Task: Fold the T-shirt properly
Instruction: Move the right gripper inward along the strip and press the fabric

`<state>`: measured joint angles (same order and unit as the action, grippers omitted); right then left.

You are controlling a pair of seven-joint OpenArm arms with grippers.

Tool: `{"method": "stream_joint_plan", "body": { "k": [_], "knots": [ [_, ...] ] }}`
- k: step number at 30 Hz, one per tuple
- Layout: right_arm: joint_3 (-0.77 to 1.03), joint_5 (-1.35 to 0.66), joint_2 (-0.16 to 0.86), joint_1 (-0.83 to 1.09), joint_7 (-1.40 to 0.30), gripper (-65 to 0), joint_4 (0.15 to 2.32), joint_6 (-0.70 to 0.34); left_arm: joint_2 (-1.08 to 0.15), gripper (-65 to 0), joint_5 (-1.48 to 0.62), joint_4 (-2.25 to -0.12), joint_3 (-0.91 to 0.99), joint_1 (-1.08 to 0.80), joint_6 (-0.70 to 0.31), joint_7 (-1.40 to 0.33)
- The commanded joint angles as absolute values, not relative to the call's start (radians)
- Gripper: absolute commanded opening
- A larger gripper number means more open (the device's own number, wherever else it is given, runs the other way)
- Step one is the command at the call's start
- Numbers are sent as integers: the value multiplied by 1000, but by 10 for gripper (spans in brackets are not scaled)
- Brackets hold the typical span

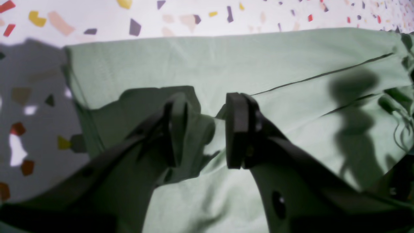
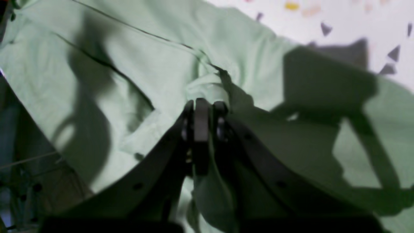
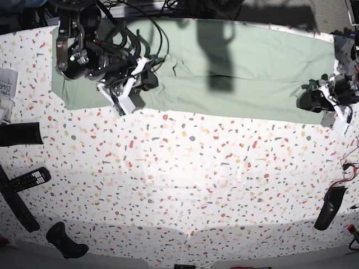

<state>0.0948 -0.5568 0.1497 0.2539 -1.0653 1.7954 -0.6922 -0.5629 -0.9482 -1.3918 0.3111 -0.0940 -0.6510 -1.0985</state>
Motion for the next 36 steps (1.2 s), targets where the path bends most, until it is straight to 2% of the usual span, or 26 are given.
{"method": "stream_joint_plan", "body": {
  "k": [1, 5, 15, 21, 24, 26, 30, 33, 36],
  "knots": [
    [97, -580, 155, 250, -1048, -650, 1828, -698, -585, -462, -966, -1408, 322, -84, -651, -1079],
    [97, -599, 155, 252, -1070, -650, 1861, -698, -585, -462, -967, -1408, 322, -83, -651, -1079],
    [97, -853, 159, 257, -1396, -650, 1879, -698, -585, -462, -967, -1408, 322, -84, -652, -1079],
    [98, -857, 186, 268, -1396, -650, 1879, -698, -585, -462, -967, -1408, 322, -84, -651, -1080],
    [98, -857, 198, 270, -1396, -517, 1879, -698, -585, -462, -967, -1408, 322, -83, -651, -1080],
    [98, -875, 211, 274, -1396, -460, 1879, -698, -585, -462, -966, -1408, 322, -83, -652, -1080],
    [98, -1015, 242, 291, -1396, -455, 1879, -698, -585, -462, -966, -1408, 322, -83, -651, -1080],
    [97, -1192, 271, 306, -1396, -455, 1879, -698, -585, -462, -958, -1408, 322, -83, -652, -1079],
    [97, -1241, 301, 337, -1396, -455, 1879, -698, -585, -462, -932, -1408, 322, -83, -652, -1079]
  ]
}}
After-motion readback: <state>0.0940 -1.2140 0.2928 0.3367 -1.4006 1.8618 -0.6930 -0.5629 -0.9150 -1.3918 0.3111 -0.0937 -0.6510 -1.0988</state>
